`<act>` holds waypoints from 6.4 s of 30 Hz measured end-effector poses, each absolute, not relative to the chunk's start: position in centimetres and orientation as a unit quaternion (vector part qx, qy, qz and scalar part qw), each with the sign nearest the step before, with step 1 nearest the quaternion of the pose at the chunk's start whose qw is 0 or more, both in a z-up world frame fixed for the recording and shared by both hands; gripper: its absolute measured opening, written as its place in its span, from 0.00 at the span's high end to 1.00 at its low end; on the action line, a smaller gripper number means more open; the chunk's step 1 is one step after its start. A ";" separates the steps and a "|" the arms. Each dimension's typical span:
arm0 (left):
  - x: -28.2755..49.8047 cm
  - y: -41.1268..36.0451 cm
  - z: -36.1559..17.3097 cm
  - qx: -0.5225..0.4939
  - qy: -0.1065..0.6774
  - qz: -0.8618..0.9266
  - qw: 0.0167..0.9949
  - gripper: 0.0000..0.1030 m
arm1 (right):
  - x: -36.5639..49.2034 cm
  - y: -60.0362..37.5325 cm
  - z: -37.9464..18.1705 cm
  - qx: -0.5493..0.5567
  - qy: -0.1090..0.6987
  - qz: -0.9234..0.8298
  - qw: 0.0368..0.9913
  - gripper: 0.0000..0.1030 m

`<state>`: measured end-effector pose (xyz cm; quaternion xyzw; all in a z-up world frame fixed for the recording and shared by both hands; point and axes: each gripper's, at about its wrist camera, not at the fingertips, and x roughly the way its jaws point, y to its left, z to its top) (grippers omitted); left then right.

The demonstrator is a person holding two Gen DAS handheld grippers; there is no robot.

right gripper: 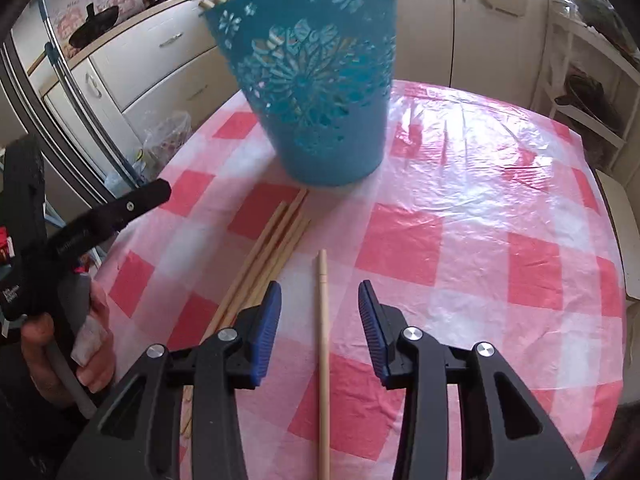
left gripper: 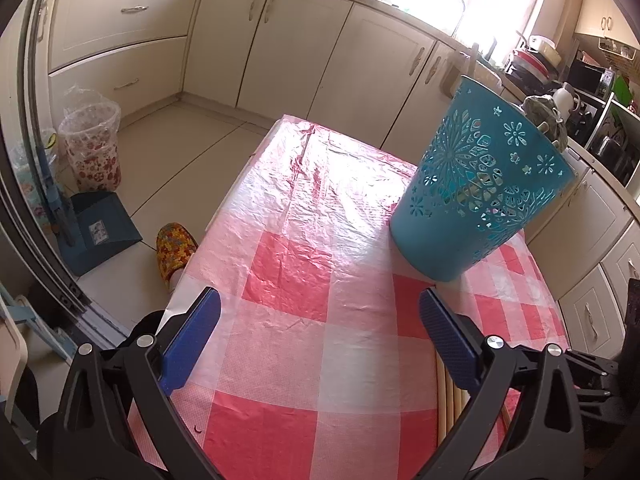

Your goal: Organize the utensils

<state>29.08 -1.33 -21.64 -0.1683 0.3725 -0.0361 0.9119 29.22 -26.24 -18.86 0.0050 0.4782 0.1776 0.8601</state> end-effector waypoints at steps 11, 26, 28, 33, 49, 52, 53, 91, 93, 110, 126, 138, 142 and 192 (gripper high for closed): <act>29.2 -1.4 -21.7 -0.169 0.372 -0.037 0.912 0.08 | 27.7 -28.8 -13.1 0.110 0.373 0.198 0.900 0.94; 29.1 -1.1 -21.6 -0.177 0.369 -0.038 0.912 0.07 | 36.7 -26.1 -0.5 0.181 0.040 0.071 0.980 0.94; 29.1 -1.2 -21.6 -0.175 0.367 -0.039 0.913 0.07 | 37.7 -26.0 -2.0 0.182 0.062 0.060 0.980 0.94; 29.0 -1.3 -21.6 -0.174 0.364 -0.039 0.914 0.08 | 37.2 -25.8 -4.5 0.155 0.099 0.055 0.981 0.94; 28.9 -1.3 -21.5 -0.166 0.366 -0.022 0.915 0.08 | 21.3 -26.4 -4.5 0.080 0.122 0.086 0.986 0.45; 28.8 -1.3 -21.5 -0.165 0.366 -0.017 0.916 0.08 | 19.4 -26.3 -7.9 0.060 0.172 0.078 0.980 0.43; 28.8 -1.3 -21.5 -0.164 0.366 -0.016 0.916 0.08 | 19.1 -26.3 -9.4 0.055 0.192 0.071 0.977 0.43; 29.2 -2.2 -21.7 -0.134 0.381 -0.013 0.915 0.08 | 27.7 -22.6 -20.4 0.031 0.449 0.087 0.889 0.71; 29.2 -2.3 -21.7 -0.131 0.383 -0.013 0.914 0.08 | 28.0 -22.6 -20.5 0.024 0.452 0.089 0.887 0.72; 29.8 -10.0 -21.8 0.026 0.429 -0.066 0.900 0.08 | 28.1 -28.1 -20.4 0.048 0.475 0.091 0.874 0.84; 31.5 -12.8 -22.6 0.052 0.469 -0.079 0.878 0.59 | 28.8 -28.7 -20.5 0.078 0.460 0.090 0.880 0.75; 31.7 -11.7 -22.5 0.009 0.495 -0.105 0.863 0.94 | 28.8 -28.1 -20.4 0.073 0.465 0.115 0.875 0.79; 31.5 -12.7 -22.6 0.046 0.479 -0.103 0.870 0.94 | 28.7 -27.4 -20.5 0.060 0.461 0.118 0.877 0.79; 32.4 -9.5 -22.6 0.031 0.478 -0.092 0.873 0.85 | 28.5 -25.0 -20.6 -0.014 0.464 0.140 0.875 0.83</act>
